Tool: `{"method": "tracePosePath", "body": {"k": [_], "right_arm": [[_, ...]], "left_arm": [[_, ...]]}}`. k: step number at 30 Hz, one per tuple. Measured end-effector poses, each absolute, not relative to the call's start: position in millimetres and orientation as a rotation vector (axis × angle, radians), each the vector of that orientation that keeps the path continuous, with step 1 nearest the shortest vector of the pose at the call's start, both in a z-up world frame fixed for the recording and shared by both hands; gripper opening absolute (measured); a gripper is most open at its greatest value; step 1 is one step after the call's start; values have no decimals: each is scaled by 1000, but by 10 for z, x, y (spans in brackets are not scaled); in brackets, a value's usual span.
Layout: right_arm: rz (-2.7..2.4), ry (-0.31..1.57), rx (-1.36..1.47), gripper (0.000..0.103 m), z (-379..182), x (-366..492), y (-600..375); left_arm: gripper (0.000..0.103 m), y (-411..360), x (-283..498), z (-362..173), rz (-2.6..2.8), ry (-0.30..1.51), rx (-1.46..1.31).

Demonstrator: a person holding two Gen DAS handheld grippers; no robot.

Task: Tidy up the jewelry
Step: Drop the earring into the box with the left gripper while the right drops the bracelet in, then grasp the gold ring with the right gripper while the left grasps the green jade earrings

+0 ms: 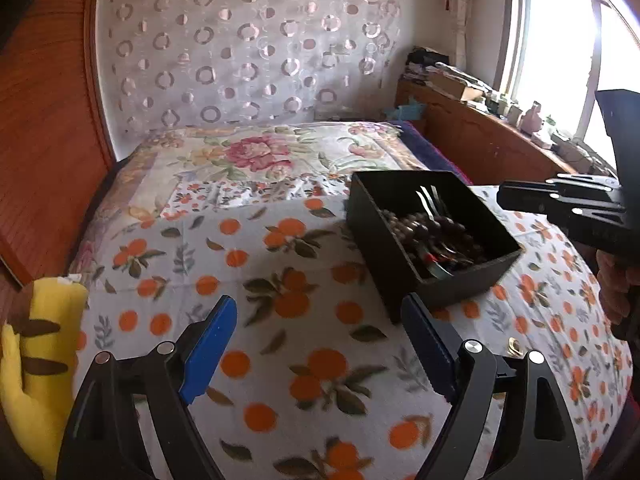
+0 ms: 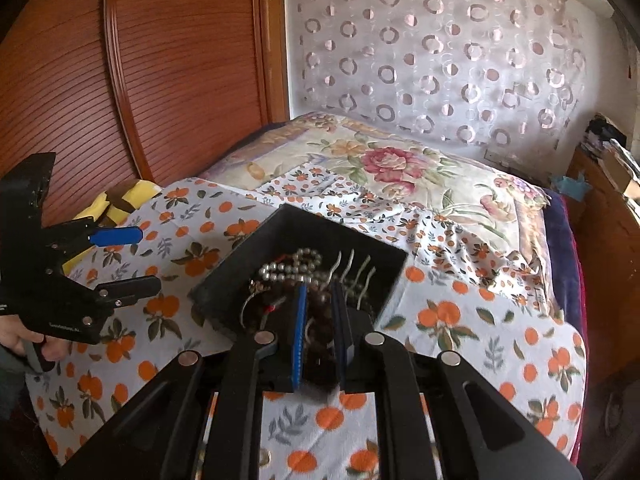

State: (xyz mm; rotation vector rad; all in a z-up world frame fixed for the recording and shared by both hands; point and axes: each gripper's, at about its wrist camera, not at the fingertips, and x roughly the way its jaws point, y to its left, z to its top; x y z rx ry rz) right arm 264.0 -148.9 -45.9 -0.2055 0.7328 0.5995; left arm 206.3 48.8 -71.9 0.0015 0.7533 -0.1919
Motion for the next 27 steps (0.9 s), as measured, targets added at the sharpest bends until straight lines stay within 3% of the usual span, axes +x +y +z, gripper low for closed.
{"method": "tracePosePath", "body": {"k": [6, 8, 10, 27], "right_arm": [[609, 752, -198, 14, -618, 2249, -1657], [618, 770, -203, 27, -717, 2131, -1666], [624, 787, -217, 32, -822, 2039, -1662], [661, 875, -261, 32, -1268, 1783, -1485]], "left_arm": [[82, 353, 1792, -738, -227, 751, -6], [82, 291, 1719, -741, -236, 753, -4], [82, 222, 1649, -754, -247, 755, 2], [82, 4, 1272, -860, -278, 764, 17]]}}
